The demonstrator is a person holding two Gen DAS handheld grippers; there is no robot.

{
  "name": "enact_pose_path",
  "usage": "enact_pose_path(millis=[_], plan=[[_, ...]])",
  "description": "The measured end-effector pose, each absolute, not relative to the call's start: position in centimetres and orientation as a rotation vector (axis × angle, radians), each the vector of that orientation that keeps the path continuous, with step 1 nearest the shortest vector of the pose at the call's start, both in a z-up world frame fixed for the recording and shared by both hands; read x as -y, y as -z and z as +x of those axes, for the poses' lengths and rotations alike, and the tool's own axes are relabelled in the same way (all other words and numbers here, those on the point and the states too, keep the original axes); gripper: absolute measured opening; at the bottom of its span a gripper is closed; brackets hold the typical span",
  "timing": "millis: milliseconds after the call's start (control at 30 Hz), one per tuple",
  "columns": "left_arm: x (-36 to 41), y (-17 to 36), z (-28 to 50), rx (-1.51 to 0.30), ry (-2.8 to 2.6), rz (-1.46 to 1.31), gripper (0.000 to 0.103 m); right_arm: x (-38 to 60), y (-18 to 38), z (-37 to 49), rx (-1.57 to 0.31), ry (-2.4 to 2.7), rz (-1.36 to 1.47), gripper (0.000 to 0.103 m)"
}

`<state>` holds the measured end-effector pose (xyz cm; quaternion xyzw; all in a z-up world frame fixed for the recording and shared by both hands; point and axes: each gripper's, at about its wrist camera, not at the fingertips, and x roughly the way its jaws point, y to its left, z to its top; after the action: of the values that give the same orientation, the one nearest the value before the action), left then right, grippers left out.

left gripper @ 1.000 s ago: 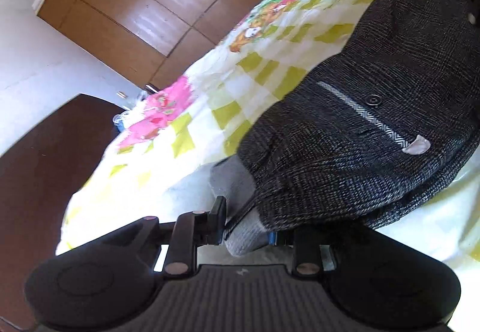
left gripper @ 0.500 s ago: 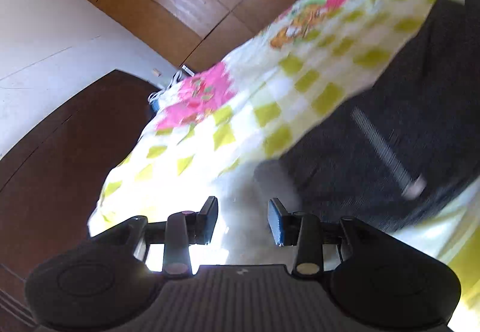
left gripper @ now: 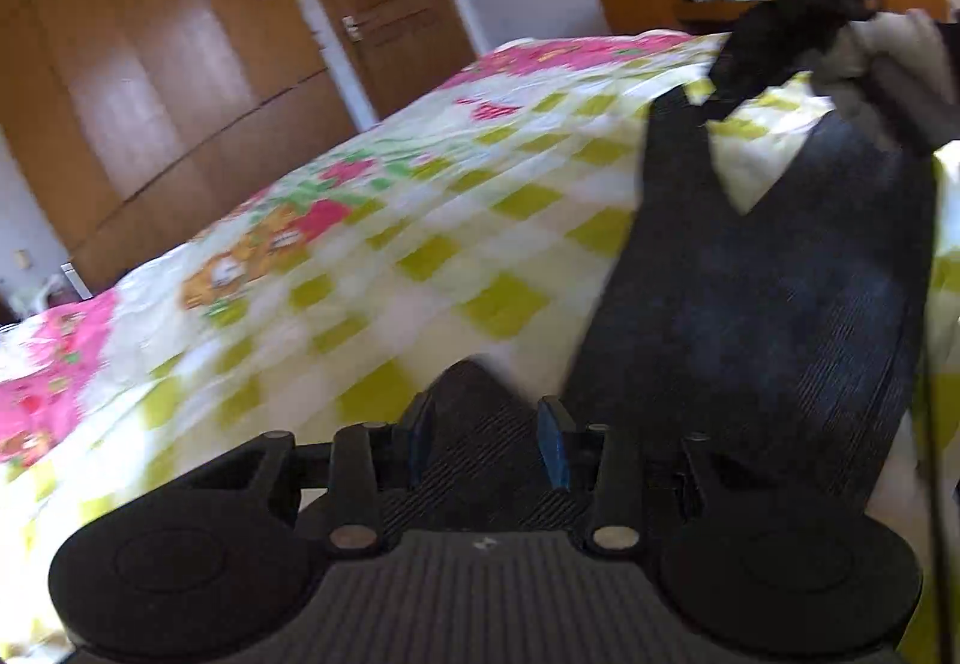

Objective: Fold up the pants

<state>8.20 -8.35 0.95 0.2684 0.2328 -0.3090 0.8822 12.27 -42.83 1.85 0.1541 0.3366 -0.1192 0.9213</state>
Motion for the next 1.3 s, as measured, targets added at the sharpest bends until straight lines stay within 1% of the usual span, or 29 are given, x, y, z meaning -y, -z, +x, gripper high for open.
enact_pose_path(millis=[33,100,233,267,300,367,400,467,600,733,833,900,1000,1100,1167,1233,1300], plan=[[9.4,-0.6,8.3,-0.486,0.666,0.560,0.050,43.5,-1.7,13.1,-0.677,0.257,0.337,0.020],[11.1,-0.2,8.4,-0.491,0.702,0.569,0.050,45.1,-1.2,14.7,-0.671,0.270,0.368,0.027],[12.7,0.2,8.0,-0.508,0.732,0.581,0.050,46.1,-0.3,16.5,-0.683,0.236,0.403,0.027],[12.9,0.3,7.9,-0.512,0.734,0.588,0.050,45.8,-0.2,16.7,-0.688,0.239,0.390,0.023],[13.0,0.4,7.8,-0.518,0.737,0.593,0.050,45.8,0.0,16.8,-0.694,0.235,0.395,0.016],[13.3,0.4,7.7,-0.520,0.741,0.603,0.050,46.2,0.3,17.0,-0.714,0.229,0.447,0.006],[13.4,0.4,7.6,-0.519,0.742,0.607,0.050,46.4,0.3,17.0,-0.710,0.228,0.468,0.004],[13.5,0.3,7.5,-0.516,0.741,0.607,0.050,46.4,-0.2,16.3,-0.686,0.215,0.482,0.003],[14.0,-0.8,7.6,-0.483,0.738,0.625,0.050,46.7,-3.9,14.8,-0.602,0.098,0.622,0.003],[14.2,-3.7,7.3,-0.425,0.718,0.616,0.051,47.2,-11.2,11.7,-0.413,-0.018,0.700,0.003],[14.2,-5.5,6.3,-0.381,0.731,0.591,0.054,47.8,-15.2,6.2,-0.289,-0.069,0.729,0.003],[14.6,-5.6,5.4,-0.371,0.760,0.583,0.055,48.4,-15.7,2.1,-0.269,-0.035,0.726,0.003],[16.0,-3.8,4.4,-0.413,0.826,0.601,0.056,50.2,-12.5,-3.1,-0.332,0.097,0.770,0.003],[18.1,-0.8,3.6,-0.491,0.888,0.634,0.056,52.5,-5.6,-5.9,-0.489,0.275,0.904,0.003],[19.1,0.5,3.0,-0.520,0.917,0.658,0.056,53.4,-1.7,-7.1,-0.545,0.363,0.955,0.003],[19.9,1.2,2.5,-0.523,0.928,0.689,0.056,54.2,0.5,-7.6,-0.559,0.393,1.007,0.003],[20.4,1.2,2.2,-0.512,0.934,0.713,0.056,54.7,0.9,-7.3,-0.548,0.381,1.022,0.003]])
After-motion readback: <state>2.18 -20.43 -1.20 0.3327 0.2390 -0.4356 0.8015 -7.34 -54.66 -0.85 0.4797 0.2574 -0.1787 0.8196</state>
